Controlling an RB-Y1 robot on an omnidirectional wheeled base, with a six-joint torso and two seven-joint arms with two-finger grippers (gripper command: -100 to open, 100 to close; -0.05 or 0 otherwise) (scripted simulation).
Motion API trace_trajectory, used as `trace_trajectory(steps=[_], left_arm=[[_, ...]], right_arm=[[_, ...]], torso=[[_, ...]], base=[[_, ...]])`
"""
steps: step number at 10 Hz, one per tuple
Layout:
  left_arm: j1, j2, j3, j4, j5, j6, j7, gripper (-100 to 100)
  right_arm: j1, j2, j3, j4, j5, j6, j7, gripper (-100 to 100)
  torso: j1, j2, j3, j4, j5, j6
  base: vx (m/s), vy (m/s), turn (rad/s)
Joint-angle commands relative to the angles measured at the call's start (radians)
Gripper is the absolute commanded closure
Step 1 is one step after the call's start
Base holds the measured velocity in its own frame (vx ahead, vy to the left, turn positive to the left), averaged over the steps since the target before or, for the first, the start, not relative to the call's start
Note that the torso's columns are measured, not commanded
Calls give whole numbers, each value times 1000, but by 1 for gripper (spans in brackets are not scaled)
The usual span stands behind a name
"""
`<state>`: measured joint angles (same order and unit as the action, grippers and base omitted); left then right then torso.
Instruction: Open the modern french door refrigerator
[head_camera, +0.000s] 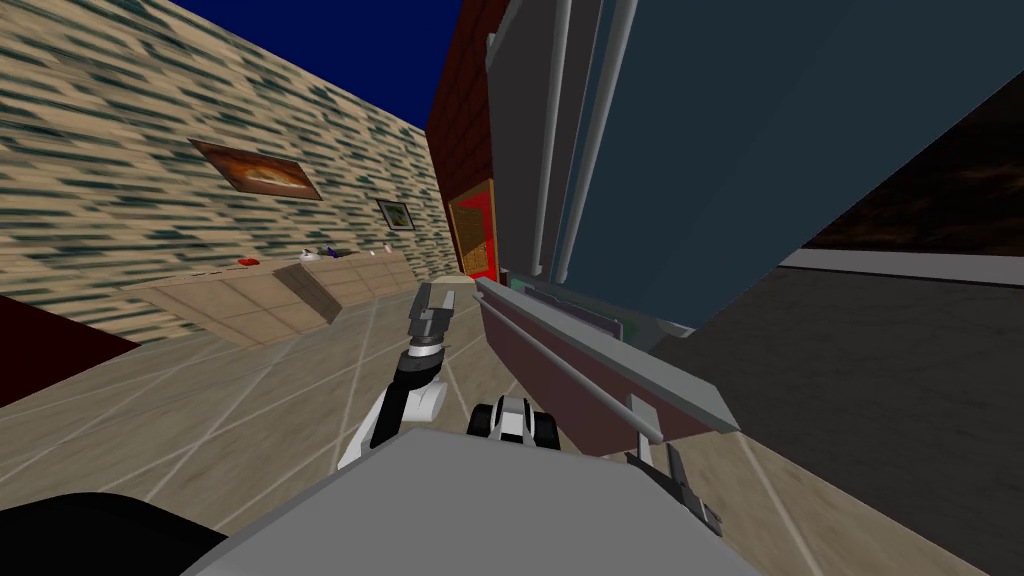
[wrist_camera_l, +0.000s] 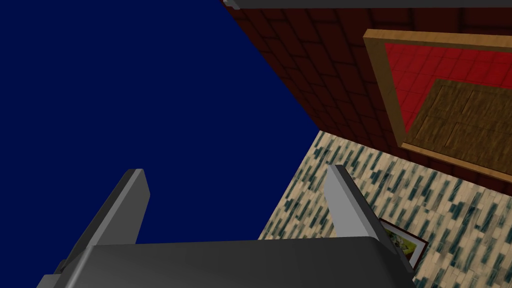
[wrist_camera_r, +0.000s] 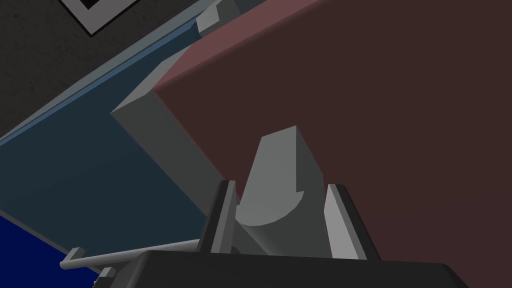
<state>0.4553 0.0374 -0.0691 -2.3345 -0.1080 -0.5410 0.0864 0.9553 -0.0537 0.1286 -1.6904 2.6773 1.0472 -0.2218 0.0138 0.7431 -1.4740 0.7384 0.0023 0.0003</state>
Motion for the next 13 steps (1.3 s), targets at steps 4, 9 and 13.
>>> trace_trajectory(steps=[4,9,13], left_arm=[[0,0,0,0,0,0,0,0],[0,0,0,0,0,0,0,0],[0,0,0,0,0,0,0,0]], right_arm=[[-33,-47,41,58,-36,-5,1,-100],[-169,-156,72,192,-180,-17,12,-100],[-282,-236,103,296,-301,-28,24,-100]], torso=[[-7,-5,-3,1,2,-1],[-14,-5,-3,-1,-3,-1],[-11,-5,-2,-1,-2,-1]], base=[[-140,89,60],[-136,62,111],[-108,61,100]])
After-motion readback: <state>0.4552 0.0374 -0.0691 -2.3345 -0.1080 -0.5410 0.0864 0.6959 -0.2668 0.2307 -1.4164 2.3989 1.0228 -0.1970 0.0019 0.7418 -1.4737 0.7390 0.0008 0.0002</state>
